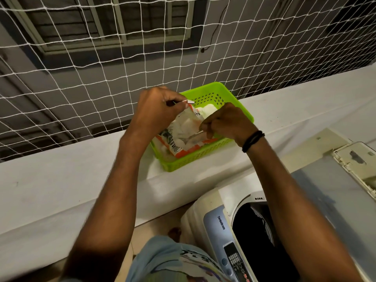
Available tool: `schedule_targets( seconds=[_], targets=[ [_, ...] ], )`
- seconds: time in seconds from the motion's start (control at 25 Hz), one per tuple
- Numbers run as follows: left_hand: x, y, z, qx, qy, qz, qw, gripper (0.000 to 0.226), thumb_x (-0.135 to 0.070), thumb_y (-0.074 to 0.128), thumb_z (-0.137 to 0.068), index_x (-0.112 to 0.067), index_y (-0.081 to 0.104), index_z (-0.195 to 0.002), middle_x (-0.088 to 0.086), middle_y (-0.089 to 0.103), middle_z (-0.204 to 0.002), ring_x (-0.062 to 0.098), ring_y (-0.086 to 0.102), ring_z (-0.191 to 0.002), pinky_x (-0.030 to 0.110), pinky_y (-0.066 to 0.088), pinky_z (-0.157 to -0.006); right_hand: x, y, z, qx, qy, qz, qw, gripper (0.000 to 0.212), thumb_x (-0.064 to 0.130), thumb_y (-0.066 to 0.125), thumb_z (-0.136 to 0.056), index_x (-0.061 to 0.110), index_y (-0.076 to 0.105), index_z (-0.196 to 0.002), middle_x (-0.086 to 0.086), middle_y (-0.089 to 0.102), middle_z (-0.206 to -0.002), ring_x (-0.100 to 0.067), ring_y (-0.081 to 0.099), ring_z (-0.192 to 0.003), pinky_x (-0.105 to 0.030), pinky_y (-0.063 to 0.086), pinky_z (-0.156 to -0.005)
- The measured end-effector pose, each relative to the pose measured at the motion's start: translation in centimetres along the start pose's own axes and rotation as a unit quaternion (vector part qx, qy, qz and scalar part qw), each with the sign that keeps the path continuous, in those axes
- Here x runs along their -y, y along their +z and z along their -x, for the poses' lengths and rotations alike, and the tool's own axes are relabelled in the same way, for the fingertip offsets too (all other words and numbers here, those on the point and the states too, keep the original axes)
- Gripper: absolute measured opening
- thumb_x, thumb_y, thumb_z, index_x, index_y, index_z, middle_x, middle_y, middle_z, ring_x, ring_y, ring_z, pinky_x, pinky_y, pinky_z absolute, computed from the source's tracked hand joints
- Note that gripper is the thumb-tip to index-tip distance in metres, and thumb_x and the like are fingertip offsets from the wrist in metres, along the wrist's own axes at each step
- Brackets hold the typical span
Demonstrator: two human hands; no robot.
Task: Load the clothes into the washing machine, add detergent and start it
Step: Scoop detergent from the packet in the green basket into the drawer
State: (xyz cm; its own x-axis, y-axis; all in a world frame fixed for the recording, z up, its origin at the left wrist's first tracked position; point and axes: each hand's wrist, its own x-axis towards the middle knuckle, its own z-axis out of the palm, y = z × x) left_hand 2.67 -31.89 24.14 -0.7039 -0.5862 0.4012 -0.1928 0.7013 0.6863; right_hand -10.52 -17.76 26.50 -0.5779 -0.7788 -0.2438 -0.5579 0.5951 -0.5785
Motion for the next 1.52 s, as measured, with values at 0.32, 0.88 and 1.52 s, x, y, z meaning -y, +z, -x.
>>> schedule_targets(
  seconds=[0.32,0.88,1.52],
  targets=[
    [-0.2,-0.2,0.3,0.001,0.023,-0.018,1.0,0.015,-0.024,0.073,-0.084,-0.021,0.079,-0.098,-0.001,0.075,-0.089,0.011,0.065,-0.074,0.031,0.054,-0.072,-1.0,-1.0,-0.2,-0.045,0.063,-0.08,0.994,0.041,0.028,0.062,-0.05,0.01,0.078,-0.083,-0.003,0.075,-0.086,-0.016,0.064,-0.083,-0.033,0.051,-0.072],
    [-1.2,0.6,1.5,0.021,0.034,-0.062,0.997,0.021,-0.014,0.076,-0.08,-0.02,0.078,-0.1,-0.001,0.071,-0.091,0.009,0.059,-0.065,0.018,0.045,-0.071,-5.5,-2.3,4.7,-0.088,0.102,-0.385,0.913,0.008,0.0,0.068,-0.082,-0.003,0.075,-0.082,-0.014,0.062,-0.058,-0.013,0.027,-0.047,-0.017,0.022,-0.039],
    [-12.3,9.4,5.3,0.037,0.135,0.04,0.989,0.029,-0.01,0.064,-0.088,-0.023,0.072,-0.113,-0.005,0.064,-0.109,0.006,0.045,-0.067,0.01,0.039,-0.072,-17.1,-4.7,18.4,-0.249,0.185,-0.479,0.821,0.013,-0.001,0.064,-0.084,0.001,0.076,-0.081,-0.01,0.064,-0.058,-0.01,0.032,-0.044,-0.022,0.021,-0.042]
  ],
)
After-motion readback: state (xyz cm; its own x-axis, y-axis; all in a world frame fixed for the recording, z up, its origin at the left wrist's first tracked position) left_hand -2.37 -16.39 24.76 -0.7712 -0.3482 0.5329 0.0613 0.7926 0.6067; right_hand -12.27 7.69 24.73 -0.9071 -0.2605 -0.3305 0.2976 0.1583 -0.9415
